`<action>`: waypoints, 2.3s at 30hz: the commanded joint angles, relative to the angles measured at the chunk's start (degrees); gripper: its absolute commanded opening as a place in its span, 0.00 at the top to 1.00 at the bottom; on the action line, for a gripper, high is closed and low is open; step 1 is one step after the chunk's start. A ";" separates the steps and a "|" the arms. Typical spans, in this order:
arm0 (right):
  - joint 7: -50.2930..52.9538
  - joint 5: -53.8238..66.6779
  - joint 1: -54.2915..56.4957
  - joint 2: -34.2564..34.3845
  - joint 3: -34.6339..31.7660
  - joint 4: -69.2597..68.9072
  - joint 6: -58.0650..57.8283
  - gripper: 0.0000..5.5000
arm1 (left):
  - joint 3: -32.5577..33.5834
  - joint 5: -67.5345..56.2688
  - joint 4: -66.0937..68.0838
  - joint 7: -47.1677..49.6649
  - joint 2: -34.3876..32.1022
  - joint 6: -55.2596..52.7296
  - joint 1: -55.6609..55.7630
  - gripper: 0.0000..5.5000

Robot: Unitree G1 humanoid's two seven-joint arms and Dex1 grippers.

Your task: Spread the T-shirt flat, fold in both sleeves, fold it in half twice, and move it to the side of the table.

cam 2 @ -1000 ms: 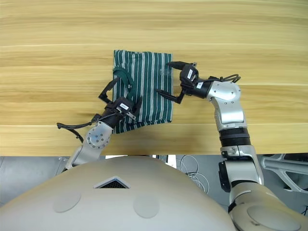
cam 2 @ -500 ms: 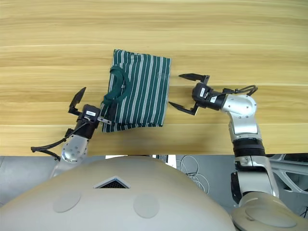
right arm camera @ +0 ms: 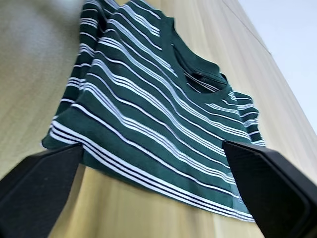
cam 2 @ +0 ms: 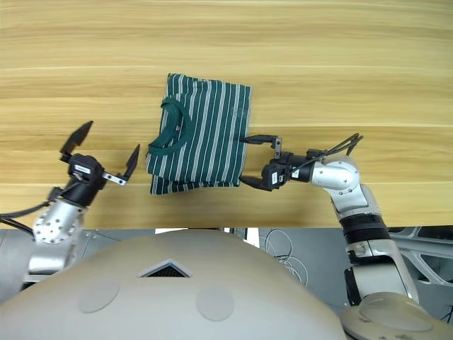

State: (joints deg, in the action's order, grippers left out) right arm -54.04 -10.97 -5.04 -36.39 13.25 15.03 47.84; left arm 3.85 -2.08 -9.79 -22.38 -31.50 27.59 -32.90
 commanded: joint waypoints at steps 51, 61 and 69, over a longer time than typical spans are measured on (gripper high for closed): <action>-0.84 4.61 12.48 -0.68 15.41 8.24 -0.66 0.84 | -36.17 23.91 42.92 -14.97 -10.04 25.30 34.98 0.88; -13.10 15.08 13.69 0.17 16.47 13.81 -1.85 0.98 | -32.23 -9.24 23.14 -30.05 -13.47 10.81 27.49 1.00; -33.98 40.78 4.56 -6.11 13.06 -2.13 -20.29 0.98 | -26.17 -23.17 -10.29 -26.08 -22.18 -18.20 11.02 1.00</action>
State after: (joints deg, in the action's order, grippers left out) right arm -84.98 25.36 1.05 -40.35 28.20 17.07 32.08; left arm -23.57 -25.23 -16.31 -50.52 -52.61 15.16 -20.84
